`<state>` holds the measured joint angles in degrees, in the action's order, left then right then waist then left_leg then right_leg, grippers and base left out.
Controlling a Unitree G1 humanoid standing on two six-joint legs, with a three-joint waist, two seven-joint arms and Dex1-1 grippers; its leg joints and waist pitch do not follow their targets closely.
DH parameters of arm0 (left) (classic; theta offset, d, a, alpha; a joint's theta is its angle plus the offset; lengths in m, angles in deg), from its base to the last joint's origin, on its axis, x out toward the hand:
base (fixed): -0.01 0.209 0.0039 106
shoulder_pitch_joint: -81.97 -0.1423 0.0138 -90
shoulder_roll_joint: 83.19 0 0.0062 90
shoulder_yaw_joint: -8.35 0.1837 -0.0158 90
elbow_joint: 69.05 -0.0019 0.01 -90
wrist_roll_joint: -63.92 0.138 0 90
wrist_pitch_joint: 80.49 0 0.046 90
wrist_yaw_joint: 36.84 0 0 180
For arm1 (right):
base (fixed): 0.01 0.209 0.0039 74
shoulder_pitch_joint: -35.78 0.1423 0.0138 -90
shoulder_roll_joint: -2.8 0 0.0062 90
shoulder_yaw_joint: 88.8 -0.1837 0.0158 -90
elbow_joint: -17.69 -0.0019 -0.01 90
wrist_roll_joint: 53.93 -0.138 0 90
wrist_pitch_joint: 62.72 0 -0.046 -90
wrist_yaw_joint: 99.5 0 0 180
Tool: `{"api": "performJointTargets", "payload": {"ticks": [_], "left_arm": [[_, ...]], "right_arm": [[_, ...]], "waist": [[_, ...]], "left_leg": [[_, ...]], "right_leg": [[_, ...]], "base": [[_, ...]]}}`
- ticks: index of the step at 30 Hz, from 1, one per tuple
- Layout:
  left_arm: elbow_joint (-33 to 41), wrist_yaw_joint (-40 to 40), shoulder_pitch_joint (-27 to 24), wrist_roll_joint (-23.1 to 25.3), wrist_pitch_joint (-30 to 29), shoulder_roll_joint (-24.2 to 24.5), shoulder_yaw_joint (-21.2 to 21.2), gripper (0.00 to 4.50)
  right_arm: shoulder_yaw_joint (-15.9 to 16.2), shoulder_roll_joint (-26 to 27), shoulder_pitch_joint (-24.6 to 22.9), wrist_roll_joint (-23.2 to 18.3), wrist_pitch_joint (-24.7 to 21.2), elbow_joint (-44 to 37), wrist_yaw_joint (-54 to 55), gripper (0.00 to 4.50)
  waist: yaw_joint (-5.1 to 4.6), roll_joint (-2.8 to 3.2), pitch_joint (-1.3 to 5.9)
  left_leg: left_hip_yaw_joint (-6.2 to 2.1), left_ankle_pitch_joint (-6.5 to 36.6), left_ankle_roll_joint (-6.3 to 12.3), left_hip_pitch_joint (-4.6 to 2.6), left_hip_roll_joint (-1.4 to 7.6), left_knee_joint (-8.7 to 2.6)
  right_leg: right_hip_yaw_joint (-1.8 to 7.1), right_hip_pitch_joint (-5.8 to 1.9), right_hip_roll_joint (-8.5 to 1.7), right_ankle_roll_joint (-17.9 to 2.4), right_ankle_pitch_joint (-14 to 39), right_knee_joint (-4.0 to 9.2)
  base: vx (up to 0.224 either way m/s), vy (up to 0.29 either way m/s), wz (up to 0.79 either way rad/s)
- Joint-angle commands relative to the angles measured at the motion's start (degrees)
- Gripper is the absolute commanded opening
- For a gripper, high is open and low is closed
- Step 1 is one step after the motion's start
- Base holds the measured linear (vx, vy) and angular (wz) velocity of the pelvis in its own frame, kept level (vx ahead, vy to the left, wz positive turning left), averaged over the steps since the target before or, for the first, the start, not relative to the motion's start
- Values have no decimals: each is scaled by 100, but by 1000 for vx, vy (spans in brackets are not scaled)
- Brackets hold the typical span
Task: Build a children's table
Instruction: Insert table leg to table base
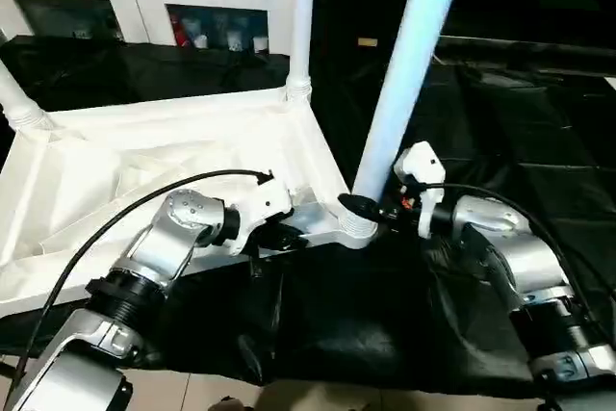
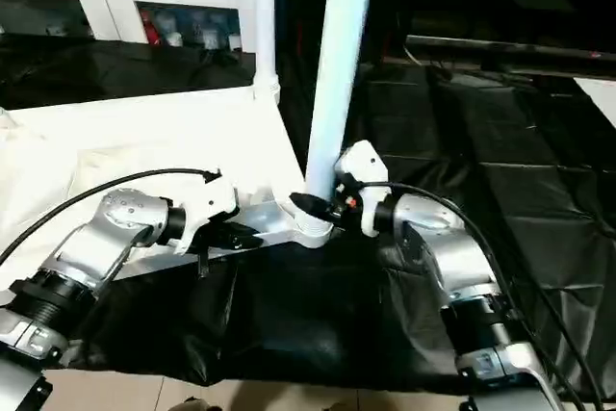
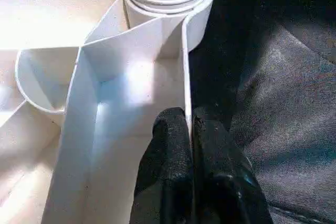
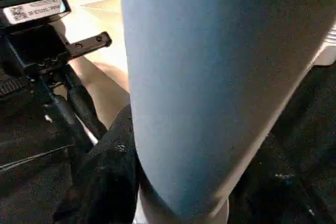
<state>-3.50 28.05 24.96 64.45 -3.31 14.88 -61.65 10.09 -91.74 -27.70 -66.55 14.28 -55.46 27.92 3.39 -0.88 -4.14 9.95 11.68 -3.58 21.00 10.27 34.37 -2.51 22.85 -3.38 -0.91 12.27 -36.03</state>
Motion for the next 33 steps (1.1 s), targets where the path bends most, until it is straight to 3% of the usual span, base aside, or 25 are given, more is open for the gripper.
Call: {"api": "performJointTargets", "payload": {"ticks": [1, 13, 14, 15, 22, 25, 27, 29, 31, 33], "left_arm": [[239, 271, -4, -150, 123, 36, 12, 0], [443, 357, -57, -143, 3, 196, 28, 0], [446, 356, -60, -146, 3, 197, 31, 0], [448, 355, -61, -146, 3, 197, 32, 0], [482, 349, -84, -136, -19, 238, 42, 0], [519, 112, -88, -68, -192, 221, -16, 0], [575, -64, -99, -56, -346, 175, -75, 0], [911, -843, -140, 92, -1058, -23, -287, 0], [911, -843, -140, 92, -1058, -23, -287, 0], [1230, -1394, -169, 165, -1709, -248, -464, 0]], "right_arm": [[291, -56, -295, 166, -135, 398, -230, 186], [559, -158, -148, 352, 138, 663, -705, 186], [566, -159, -138, 349, 146, 689, -745, 186], [567, -160, -136, 349, 150, 697, -753, 186], [561, -139, -95, 359, 252, 916, -835, 186], [413, 15, -42, 473, 371, 1152, -353, 186], [343, 106, -9, 559, 414, 1272, -13, 186], [139, 448, 96, 849, 473, 1648, 1214, 186], [139, 448, 96, 849, 473, 1648, 1214, 186], [-8, 727, 163, 912, 432, 1892, 1938, 186]], "waist": [[-6, 23, 252], [-17, 20, 253], [-17, 22, 251], [-13, -15, 266], [-13, -11, 267], [-14, 1, 259], [-29, 8, 238], [-83, 15, 206], [-120, 9, 201], [-162, 14, 200]], "left_leg": [[-85, 744, 349, -50, 291, -434], [-83, 863, 303, -56, 312, -469], [-83, 849, 311, -55, 313, -470], [-85, 789, 329, -52, 317, -467], [-79, 811, 321, -59, 323, -472], [-78, 864, 292, -60, 323, -479], [-89, 1108, 168, -66, 329, -512], [-112, 1334, 4, -57, 324, -549], [-126, 1409, -57, -53, 314, -557], [-136, 1529, -91, -43, 321, -562]], "right_leg": [[293, -275, -477, -1474, 447, 445], [297, -267, -489, -1483, 670, 475], [300, -268, -492, -1493, 649, 477], [299, -281, -498, -1496, 615, 460], [300, -265, -498, -1492, 652, 474], [304, -256, -506, -1495, 757, 484], [304, -241, -505, -1422, 1154, 519], [300, -221, -509, -1313, 1627, 555], [298, -218, -512, -1237, 1864, 577], [308, -207, -515, -1118, 2091, 589]], "base": [[0, 0, 0], [0, 0, 0], [0, 0, 0], [0, 0, 0], [0, 0, 0], [0, 0, 0], [0, 0, 0], [0, 0, 0], [0, 0, 0], [0, 0, 0]]}}
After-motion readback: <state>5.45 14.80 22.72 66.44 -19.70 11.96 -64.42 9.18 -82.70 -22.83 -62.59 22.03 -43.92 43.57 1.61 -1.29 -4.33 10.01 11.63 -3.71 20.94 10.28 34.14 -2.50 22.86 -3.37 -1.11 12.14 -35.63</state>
